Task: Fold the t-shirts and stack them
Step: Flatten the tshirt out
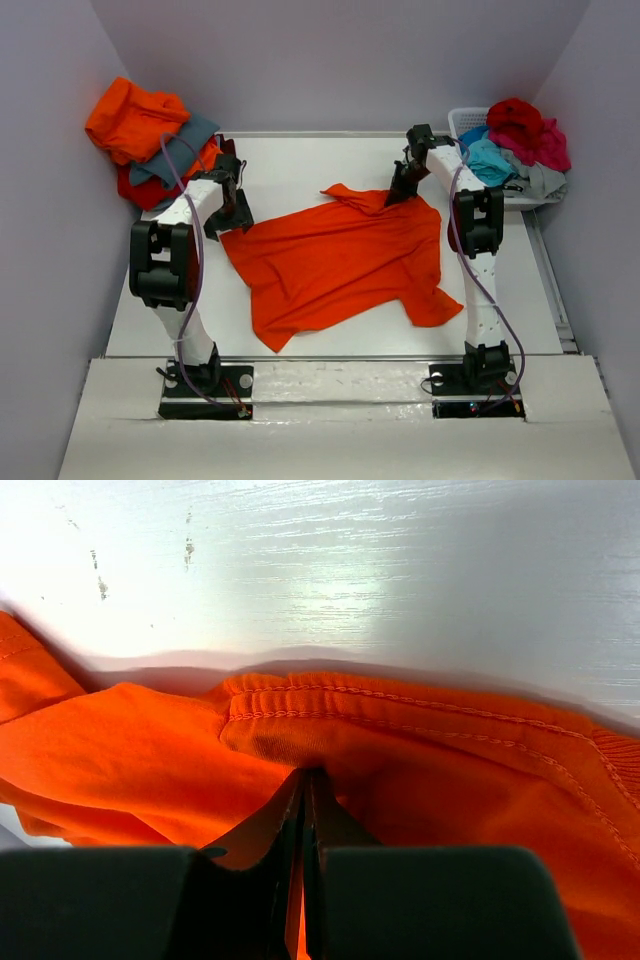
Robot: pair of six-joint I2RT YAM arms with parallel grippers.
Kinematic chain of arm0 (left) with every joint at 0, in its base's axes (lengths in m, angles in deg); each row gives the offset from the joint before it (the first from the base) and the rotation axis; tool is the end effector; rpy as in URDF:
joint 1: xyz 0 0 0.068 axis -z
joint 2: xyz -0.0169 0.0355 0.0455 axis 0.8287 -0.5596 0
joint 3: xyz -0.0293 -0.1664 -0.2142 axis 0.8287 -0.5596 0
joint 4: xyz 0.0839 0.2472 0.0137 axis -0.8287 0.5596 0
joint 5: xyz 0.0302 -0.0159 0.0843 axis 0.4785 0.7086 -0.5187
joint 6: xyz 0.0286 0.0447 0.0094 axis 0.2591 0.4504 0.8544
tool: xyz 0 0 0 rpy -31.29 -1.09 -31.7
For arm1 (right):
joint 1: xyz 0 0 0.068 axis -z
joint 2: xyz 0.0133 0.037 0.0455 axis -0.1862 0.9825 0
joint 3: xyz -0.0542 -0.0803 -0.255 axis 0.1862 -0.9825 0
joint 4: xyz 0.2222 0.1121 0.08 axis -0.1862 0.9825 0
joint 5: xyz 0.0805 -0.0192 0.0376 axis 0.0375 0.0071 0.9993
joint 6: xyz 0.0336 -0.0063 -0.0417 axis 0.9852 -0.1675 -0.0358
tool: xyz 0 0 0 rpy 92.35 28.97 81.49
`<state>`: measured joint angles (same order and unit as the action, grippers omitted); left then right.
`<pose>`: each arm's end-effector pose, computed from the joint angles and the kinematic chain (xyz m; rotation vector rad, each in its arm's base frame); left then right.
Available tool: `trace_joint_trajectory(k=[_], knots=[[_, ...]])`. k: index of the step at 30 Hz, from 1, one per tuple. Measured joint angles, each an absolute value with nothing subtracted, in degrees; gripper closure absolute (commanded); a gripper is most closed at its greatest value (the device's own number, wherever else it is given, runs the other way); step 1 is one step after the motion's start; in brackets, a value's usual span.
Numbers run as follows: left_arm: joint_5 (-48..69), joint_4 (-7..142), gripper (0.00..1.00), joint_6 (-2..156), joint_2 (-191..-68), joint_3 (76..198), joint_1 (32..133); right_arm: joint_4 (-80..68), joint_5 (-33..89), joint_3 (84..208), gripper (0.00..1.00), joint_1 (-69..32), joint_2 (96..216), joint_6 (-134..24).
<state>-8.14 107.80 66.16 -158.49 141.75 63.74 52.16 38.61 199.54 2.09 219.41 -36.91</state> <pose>0.3722 -0.0445 0.2105 -0.3938 2.6583 0.0833 0.5085 0.0885 0.1573 0.3473 2.8974 0.5650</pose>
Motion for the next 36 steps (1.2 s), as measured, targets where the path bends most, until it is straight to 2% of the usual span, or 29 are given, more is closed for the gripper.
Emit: trace_joint_trajectory(k=[9,24,36], knots=[[-5.30,107.82,0.21,66.18,-158.71,142.25,65.82,52.19,38.63,199.54,0.93,2.15,219.41,-36.91],[7.46,105.44,0.22,67.28,-165.90,145.59,69.88,53.54,38.02,201.34,0.93,2.50,220.08,-36.89],[9.36,104.98,0.22,68.24,-163.58,139.36,74.19,54.48,37.34,204.99,0.93,4.69,221.96,-36.48]])
